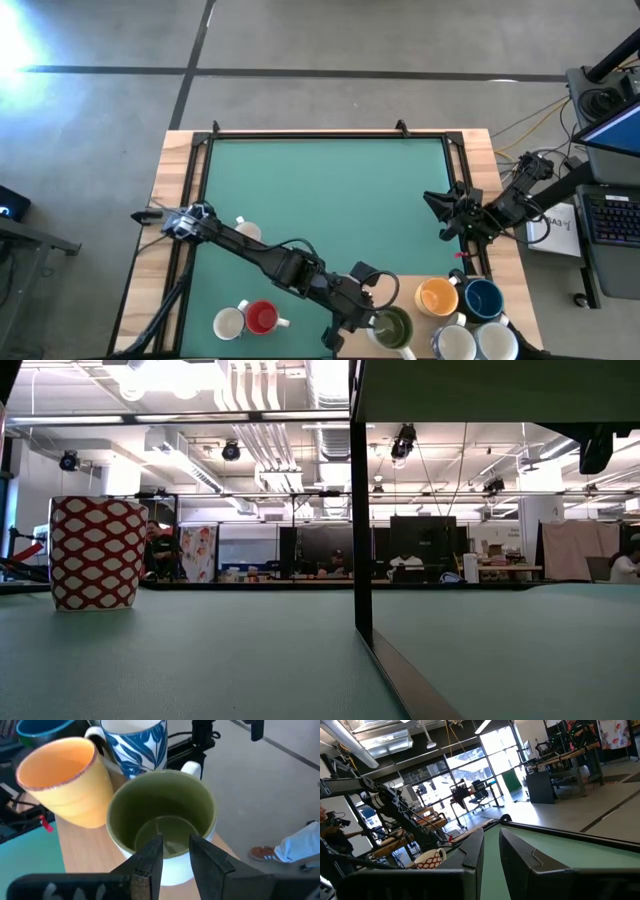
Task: Place coffee mugs
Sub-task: Put the green mug on the shelf
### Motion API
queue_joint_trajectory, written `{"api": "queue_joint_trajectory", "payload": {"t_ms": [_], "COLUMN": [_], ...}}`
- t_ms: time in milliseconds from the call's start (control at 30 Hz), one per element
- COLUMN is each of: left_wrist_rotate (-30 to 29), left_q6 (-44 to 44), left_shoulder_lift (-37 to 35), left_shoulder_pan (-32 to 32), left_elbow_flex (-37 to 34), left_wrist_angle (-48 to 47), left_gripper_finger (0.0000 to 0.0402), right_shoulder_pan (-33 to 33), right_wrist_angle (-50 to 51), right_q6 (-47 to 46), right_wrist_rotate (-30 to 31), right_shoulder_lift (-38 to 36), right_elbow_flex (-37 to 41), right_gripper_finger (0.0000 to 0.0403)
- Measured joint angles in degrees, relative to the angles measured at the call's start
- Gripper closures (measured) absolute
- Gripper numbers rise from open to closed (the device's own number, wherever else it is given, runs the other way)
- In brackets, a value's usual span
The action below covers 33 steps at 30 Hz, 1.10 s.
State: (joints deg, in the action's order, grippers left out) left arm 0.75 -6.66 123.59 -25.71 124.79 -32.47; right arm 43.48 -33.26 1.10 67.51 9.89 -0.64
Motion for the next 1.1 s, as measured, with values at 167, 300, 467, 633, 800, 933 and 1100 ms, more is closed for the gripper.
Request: {"api": "queue_joint_trajectory", "payload": {"t_ms": [167,300,467,633,800,933,1100], "left_wrist_rotate": [-0.04,-0.04,-0.04,0.24,0.27,0.35,0.45], "left_q6": [2.43,4.06,4.25,4.44,4.48,4.54,4.53], "left_shoulder_lift": [-0.31,-0.22,1.39,2.51,3.56,4.11,4.16], "left_shoulder_pan": [-0.12,-0.39,-0.63,-0.76,-0.93,-1.01,-1.01], "left_elbow_flex": [0.27,0.66,0.67,0.76,0.76,0.76,0.76], "left_wrist_angle": [-4.28,-6.21,-3.93,-0.06,2.91,5.06,5.48], "left_gripper_finger": [0.0325,0.0325,0.0325,0.0325,0.0325,0.0325,0.0325], "right_shoulder_pan": [-0.02,-0.01,-0.02,-0.02,-0.02,-0.02,0.00], "right_wrist_angle": [0.00,0.00,-0.02,0.00,-0.02,0.00,0.00], "right_q6": [0.00,0.00,0.00,0.00,0.00,0.00,0.00], "right_wrist_rotate": [0.00,0.00,0.00,0.00,0.00,0.00,-0.02], "right_shoulder_lift": [0.00,0.00,0.00,0.00,0.02,0.02,0.01], "right_elbow_flex": [0.00,0.00,0.01,0.00,0.00,0.00,0.00], "right_gripper_finger": [0.0353,0.0353,0.0353,0.0353,0.0353,0.0353,0.0353]}}
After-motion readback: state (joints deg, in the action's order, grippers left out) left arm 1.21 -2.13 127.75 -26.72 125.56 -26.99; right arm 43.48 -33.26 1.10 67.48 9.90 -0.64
